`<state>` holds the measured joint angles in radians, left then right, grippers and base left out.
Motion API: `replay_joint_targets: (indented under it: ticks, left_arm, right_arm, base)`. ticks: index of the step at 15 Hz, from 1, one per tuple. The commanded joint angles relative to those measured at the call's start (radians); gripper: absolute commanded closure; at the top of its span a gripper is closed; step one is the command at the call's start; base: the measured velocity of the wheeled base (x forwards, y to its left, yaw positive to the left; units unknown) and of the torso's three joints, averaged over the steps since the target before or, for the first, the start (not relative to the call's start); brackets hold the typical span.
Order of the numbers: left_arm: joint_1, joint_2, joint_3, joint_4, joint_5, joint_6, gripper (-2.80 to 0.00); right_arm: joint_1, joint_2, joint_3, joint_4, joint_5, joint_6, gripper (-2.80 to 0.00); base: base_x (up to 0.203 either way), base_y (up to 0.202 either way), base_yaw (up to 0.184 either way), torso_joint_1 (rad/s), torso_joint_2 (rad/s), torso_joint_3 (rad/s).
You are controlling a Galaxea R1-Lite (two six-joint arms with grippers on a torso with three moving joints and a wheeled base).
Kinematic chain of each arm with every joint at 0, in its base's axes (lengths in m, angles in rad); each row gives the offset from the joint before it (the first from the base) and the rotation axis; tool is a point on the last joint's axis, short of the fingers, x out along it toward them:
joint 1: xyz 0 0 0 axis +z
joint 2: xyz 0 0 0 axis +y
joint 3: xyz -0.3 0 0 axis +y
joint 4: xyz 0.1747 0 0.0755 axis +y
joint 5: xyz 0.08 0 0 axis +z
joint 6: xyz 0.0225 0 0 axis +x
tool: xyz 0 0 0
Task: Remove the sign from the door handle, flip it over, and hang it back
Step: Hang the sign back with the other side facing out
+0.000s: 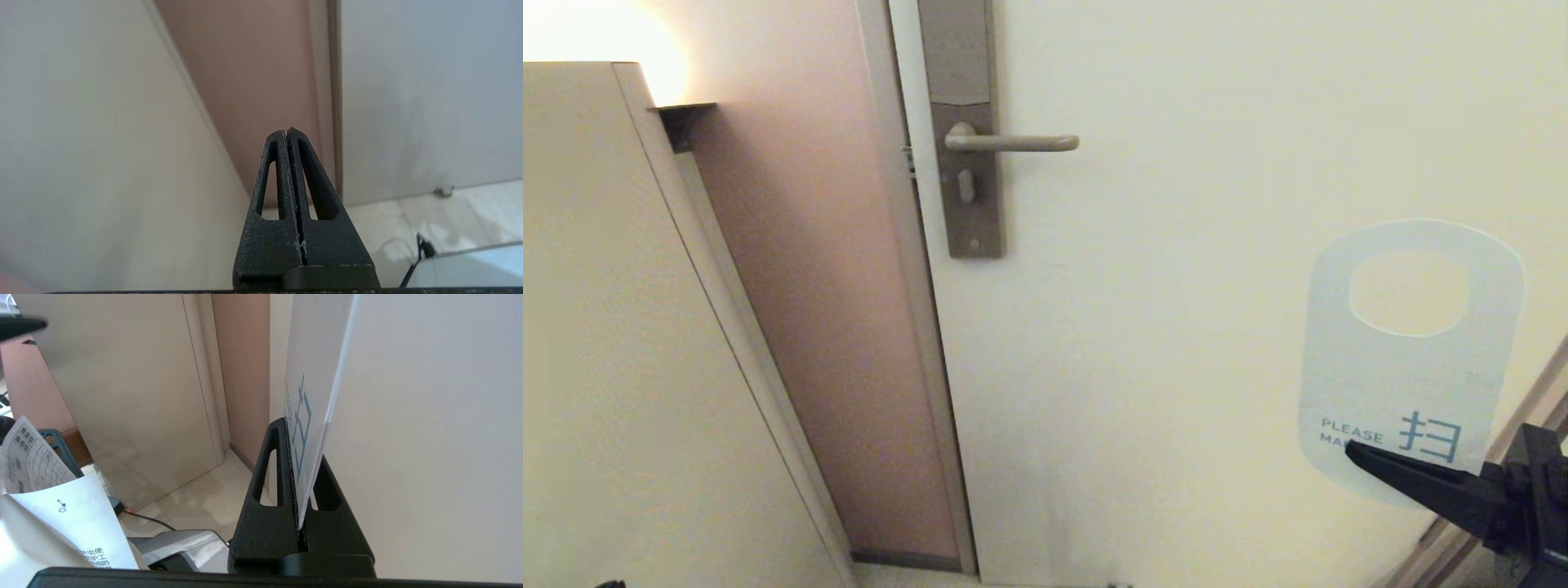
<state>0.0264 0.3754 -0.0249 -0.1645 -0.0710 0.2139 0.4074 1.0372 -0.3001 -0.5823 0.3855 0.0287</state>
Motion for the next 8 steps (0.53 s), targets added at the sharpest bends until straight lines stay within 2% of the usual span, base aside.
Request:
replay_joint_targets:
  ticks: [1,3,6,8]
  left_arm:
    - [-0.004,-0.181,-0.002,0.106,0.014,0.0,0.0]
    - [-0.01,-0.256,-0.008,0.201,0.033,-0.018,0.0]
    - [-0.019,-0.37,0.005,0.209,0.031,-0.06,0.0]
    - [-0.022,-0.375,0.01,0.206,0.035,-0.1,0.0]
  right_arm:
    - [0.001,-0.002,-0.002,-0.004,0.003,0.0,0.0]
    - [0.001,-0.003,0.002,-0.003,0.003,0.0,0.0]
    - [0.001,-0.003,0.006,-0.003,0.001,0.0,0.0]
    - [0.001,-0.002,0.006,-0.003,-0.017,0.0,0.0]
  base:
    - [0.0,0.0,0.0,0.0,0.0,0.0]
    - [0.0,0.0,0.0,0.0,0.0,0.0]
    - [0.0,0.0,0.0,0.0,0.0,0.0]
    - [0.0,0.0,0.0,0.0,0.0,0.0]
